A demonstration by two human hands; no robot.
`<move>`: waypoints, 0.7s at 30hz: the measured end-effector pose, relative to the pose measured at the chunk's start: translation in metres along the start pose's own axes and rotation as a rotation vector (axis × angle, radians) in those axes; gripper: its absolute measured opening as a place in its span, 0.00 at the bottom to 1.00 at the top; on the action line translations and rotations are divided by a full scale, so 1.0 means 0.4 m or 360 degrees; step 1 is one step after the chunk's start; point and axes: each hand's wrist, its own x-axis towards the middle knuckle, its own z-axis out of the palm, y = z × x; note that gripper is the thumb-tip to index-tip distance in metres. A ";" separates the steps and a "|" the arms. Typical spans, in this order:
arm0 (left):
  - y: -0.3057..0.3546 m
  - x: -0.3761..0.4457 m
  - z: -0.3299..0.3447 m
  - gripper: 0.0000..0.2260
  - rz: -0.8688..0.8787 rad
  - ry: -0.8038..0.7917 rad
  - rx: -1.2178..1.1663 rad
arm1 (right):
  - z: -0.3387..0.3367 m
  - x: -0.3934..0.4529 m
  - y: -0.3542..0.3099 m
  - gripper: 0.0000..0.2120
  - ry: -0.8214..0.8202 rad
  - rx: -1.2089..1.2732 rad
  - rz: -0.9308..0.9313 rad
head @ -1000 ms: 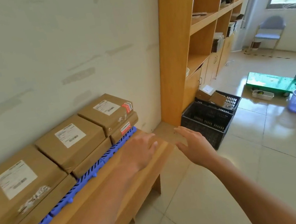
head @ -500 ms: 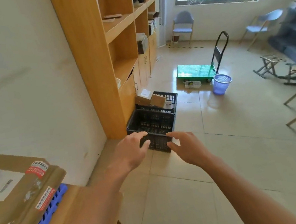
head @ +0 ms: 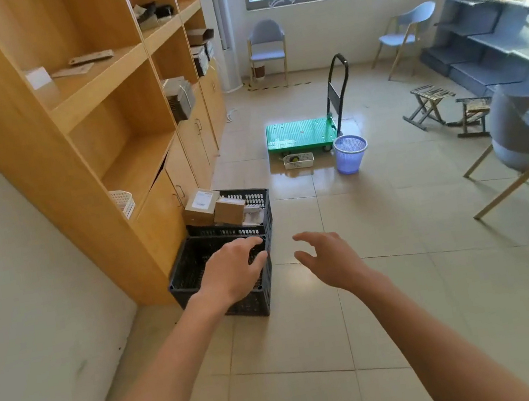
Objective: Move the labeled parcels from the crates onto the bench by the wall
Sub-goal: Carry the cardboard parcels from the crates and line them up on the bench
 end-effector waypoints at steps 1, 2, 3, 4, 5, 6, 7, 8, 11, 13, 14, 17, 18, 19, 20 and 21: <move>0.001 0.041 0.002 0.20 -0.0011 -0.0001 0.0000 | -0.016 0.039 0.014 0.19 -0.0007 -0.0015 -0.0012; -0.002 0.080 0.004 0.20 -0.0030 -0.0010 0.0002 | -0.030 0.077 0.027 0.19 -0.0021 -0.0032 -0.0017; -0.008 0.117 0.008 0.20 -0.0051 -0.0022 0.0003 | -0.040 0.115 0.038 0.19 -0.0041 -0.0045 -0.0021; -0.019 0.153 0.013 0.20 -0.0073 -0.0030 0.0004 | -0.046 0.153 0.049 0.19 -0.0064 -0.0055 -0.0021; -0.032 0.189 0.018 0.20 -0.0097 -0.0031 -0.0001 | -0.048 0.195 0.059 0.19 -0.0085 -0.0060 -0.0022; -0.049 0.225 0.023 0.20 -0.0122 -0.0035 -0.0010 | -0.047 0.239 0.066 0.20 -0.0110 -0.0058 -0.0025; -0.069 0.259 0.028 0.20 -0.0145 -0.0043 -0.0022 | -0.042 0.283 0.070 0.19 -0.0136 -0.0056 -0.0028; -0.091 0.293 0.034 0.20 -0.0171 -0.0051 -0.0036 | -0.034 0.329 0.074 0.19 -0.0163 -0.0056 -0.0026; -0.175 0.402 0.051 0.19 -0.0263 -0.0039 -0.0090 | -0.002 0.475 0.070 0.20 -0.0249 -0.0070 -0.0027; -0.241 0.489 0.055 0.19 -0.0327 -0.0014 -0.0150 | 0.021 0.585 0.058 0.20 -0.0297 -0.0085 -0.0041; -0.276 0.536 0.056 0.19 -0.0353 0.0000 -0.0181 | 0.032 0.643 0.052 0.20 -0.0311 -0.0087 -0.0045; -0.382 0.678 0.055 0.19 -0.0430 0.0020 -0.0282 | 0.062 0.817 0.031 0.20 -0.0350 -0.0068 -0.0015; -0.413 0.721 0.056 0.19 -0.0455 -0.0005 -0.0311 | 0.070 0.868 0.027 0.20 -0.0370 -0.0059 0.0008; -0.442 0.761 0.058 0.19 -0.0473 -0.0033 -0.0333 | 0.076 0.916 0.024 0.20 -0.0388 -0.0056 0.0023; -0.470 0.800 0.059 0.19 -0.0488 -0.0063 -0.0350 | 0.084 0.963 0.022 0.19 -0.0404 -0.0056 0.0037; -0.497 0.840 0.057 0.19 -0.0500 -0.0085 -0.0363 | 0.090 1.010 0.022 0.19 -0.0416 -0.0052 0.0055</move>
